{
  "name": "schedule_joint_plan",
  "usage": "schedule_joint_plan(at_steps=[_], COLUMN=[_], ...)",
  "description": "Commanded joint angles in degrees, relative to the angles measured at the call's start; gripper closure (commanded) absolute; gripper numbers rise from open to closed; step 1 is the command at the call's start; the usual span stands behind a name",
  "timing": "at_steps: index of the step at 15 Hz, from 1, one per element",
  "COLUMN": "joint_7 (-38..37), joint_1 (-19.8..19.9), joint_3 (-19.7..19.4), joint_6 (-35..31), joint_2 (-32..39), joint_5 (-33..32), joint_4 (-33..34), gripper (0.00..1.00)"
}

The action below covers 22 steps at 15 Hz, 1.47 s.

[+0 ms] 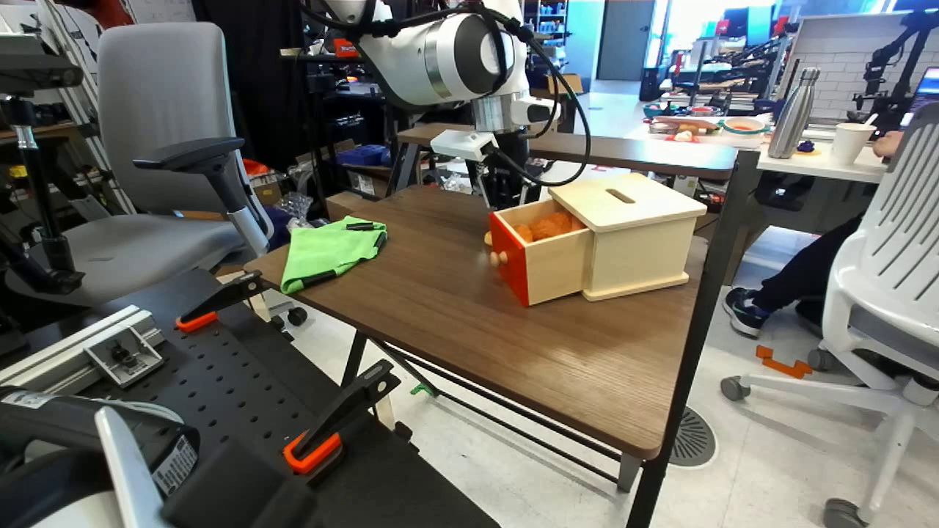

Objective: Pick the object and put it in the drawer

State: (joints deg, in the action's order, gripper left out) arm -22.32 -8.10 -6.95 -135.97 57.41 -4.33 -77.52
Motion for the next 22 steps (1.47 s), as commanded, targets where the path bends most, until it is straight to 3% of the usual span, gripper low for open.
schedule_joint_plan(at_steps=[1, 5, 10, 16, 22], joint_7=[1.3, 1.0, -1.3, -4.6, -11.1], joint_1=[-0.9, -1.9, -2.1, 2.1, 7.2], joint_3=[0.3, 1.9, 3.4, 2.3, -1.2], joint_6=[1.2, 0.8, 0.9, -0.8, -4.9], joint_2=[-1.3, -6.2, -18.2, -31.2, -32.8], joint_5=[-0.3, 0.9, 3.3, 9.0, 13.1], joint_4=[-0.4, -5.1, -16.1, -28.7, -31.4], gripper=[0.88, 0.88, 0.88, 0.88, 0.88])
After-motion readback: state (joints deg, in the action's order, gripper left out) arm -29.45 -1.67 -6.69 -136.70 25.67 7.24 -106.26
